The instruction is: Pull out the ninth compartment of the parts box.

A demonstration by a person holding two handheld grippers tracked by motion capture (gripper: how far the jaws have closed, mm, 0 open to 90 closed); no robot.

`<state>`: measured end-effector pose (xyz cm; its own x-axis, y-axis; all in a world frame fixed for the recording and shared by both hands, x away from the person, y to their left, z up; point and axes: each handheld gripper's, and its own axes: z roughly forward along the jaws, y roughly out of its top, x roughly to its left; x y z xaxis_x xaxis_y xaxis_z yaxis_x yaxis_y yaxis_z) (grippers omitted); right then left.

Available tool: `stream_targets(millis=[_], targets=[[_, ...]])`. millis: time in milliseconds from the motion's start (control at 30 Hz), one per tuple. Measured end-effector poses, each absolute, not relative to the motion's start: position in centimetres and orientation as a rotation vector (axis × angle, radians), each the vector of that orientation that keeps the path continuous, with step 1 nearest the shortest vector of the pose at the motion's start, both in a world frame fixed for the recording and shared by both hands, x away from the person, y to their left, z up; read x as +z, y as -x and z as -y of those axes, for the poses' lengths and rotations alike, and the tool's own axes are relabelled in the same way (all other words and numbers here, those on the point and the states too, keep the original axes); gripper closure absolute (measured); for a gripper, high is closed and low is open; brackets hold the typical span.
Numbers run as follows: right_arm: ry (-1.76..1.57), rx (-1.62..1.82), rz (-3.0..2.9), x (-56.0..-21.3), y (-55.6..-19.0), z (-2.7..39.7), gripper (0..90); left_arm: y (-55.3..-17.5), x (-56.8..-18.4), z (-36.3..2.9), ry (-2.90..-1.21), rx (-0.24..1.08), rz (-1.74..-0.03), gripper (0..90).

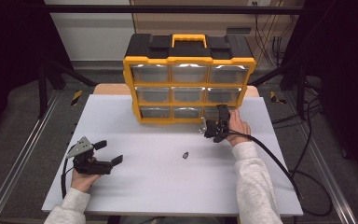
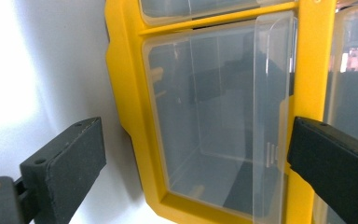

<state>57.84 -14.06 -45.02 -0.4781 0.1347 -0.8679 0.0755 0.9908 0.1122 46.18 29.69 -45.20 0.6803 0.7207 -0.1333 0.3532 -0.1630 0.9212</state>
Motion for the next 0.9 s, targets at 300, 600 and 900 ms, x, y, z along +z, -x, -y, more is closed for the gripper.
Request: stream_targets(millis=[300, 600, 900], targets=[[-0.117, 0.062, -2.032, -45.17, -57.71, 14.20, 12.2, -46.19, -45.21, -29.67, -1.770, 0.409, -0.860, 0.4], [-0.108, 0.041, -1.999, -45.29, -57.48, 14.24, 20.6, -46.19, -45.20, -29.67, -1.770, 0.409, -0.859, 0.4], [-0.067, 0.019, -1.954, -45.29, -57.39, 14.35, 31.4, -46.21, -45.22, -29.65, -1.772, 0.410, -0.860, 0.4]])
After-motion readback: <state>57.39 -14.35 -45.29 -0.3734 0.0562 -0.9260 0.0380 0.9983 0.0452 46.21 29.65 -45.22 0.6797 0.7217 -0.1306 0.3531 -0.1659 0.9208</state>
